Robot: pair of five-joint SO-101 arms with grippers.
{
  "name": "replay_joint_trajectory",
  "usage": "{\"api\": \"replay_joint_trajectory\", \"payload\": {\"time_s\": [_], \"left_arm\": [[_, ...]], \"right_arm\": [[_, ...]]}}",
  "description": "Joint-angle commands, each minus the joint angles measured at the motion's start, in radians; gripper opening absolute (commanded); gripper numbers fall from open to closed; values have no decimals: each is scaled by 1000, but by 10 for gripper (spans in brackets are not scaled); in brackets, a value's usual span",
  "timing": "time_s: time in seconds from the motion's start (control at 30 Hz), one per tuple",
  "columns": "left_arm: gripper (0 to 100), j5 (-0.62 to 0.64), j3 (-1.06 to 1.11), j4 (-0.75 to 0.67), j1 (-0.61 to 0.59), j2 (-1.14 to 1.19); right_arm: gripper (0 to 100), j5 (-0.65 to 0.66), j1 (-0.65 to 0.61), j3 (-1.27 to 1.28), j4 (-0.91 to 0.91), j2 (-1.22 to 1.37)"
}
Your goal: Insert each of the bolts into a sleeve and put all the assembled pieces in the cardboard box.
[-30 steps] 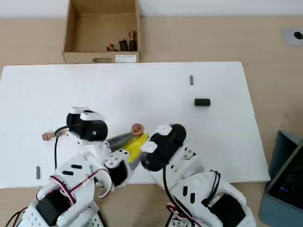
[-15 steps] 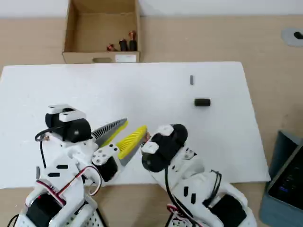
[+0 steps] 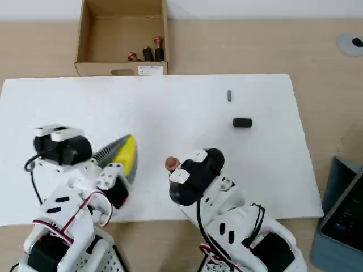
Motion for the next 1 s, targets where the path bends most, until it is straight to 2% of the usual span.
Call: {"api": "replay_joint_trajectory", "payload": {"time_s": [0.0, 0.2, 0.37, 0.7, 0.97], "left_arm": [[1, -57, -23, 5, -101, -2], [1, -172, 146, 3, -361, -2], [1, -233, 298, 5, -499, -2], [1, -261, 445, 5, -578, -2], [1, -261, 511, 5, -578, -2]], "right_arm": [[9, -3, 85, -33, -18, -93], [9, -5, 222, -87, -2, -36], [9, -28, 246, -232, -49, 197], [9, -72, 248, -656, -255, 860], [9, -69, 280, -1033, -356, 1346]]}}
